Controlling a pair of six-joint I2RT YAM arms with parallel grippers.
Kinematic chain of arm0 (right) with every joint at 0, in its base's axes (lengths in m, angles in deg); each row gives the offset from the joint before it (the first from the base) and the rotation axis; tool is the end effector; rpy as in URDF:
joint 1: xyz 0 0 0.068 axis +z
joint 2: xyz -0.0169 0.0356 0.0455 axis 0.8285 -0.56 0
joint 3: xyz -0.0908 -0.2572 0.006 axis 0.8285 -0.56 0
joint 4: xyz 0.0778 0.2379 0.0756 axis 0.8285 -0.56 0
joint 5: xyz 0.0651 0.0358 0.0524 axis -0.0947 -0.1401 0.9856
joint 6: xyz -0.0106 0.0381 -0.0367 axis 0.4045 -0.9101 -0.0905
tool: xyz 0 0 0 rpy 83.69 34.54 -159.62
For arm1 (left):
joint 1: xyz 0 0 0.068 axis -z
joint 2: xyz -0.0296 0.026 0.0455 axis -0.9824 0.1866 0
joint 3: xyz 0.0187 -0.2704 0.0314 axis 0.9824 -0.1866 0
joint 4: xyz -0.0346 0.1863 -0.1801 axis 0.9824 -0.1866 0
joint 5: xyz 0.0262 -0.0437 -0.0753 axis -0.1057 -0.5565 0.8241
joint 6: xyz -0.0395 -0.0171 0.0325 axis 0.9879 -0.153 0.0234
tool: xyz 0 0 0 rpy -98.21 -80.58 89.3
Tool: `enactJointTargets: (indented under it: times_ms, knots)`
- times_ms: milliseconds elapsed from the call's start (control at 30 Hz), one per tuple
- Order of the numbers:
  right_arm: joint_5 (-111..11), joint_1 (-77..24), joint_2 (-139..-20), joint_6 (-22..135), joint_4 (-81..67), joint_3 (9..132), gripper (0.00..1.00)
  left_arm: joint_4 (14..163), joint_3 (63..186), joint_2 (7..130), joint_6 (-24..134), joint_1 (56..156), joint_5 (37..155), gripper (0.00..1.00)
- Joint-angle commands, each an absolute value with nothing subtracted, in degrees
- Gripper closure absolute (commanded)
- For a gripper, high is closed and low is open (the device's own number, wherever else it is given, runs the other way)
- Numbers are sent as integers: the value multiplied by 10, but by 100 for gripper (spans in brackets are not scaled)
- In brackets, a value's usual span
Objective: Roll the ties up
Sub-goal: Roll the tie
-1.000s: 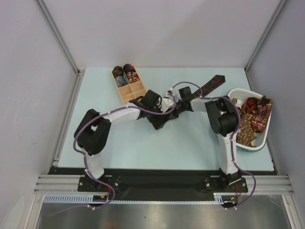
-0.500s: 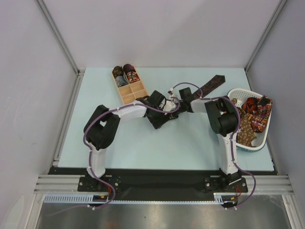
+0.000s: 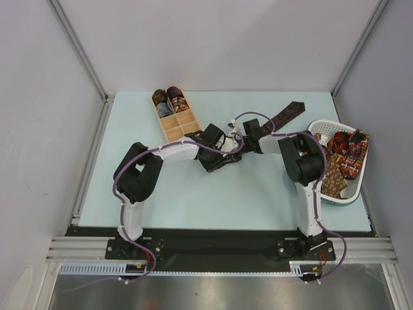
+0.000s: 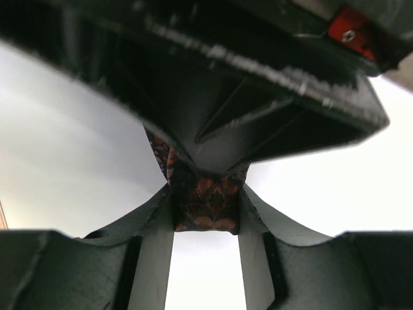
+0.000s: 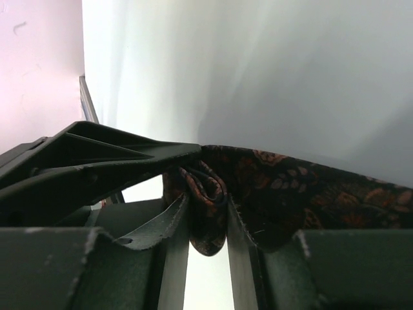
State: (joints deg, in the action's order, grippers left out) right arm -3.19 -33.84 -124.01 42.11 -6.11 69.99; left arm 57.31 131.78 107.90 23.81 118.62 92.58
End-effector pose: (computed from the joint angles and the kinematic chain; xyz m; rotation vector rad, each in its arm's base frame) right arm 0.3926 0.1908 0.1056 -0.4672 2.4418 1.4946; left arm 0.3168 -0.2640 0.1614 1.3631 2.3374 -0.2191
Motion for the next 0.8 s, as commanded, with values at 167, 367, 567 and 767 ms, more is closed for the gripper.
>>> enactJointTargets:
  times_ms: [167, 367, 567, 767]
  knots:
    - [-51, -348, -1209, 422, -48, 681, 74, 572, 1304, 1051, 242, 1186, 901, 58]
    - [-46, -349, -1209, 424, -50, 684, 82, 573, 1305, 1044, 245, 1184, 909, 58]
    - [-55, -351, -1202, 432, -71, 685, 57, 573, 1304, 1043, 247, 1183, 912, 58]
    - [-58, -355, -1188, 432, -68, 674, 64, 575, 1301, 1050, 247, 1180, 910, 59]
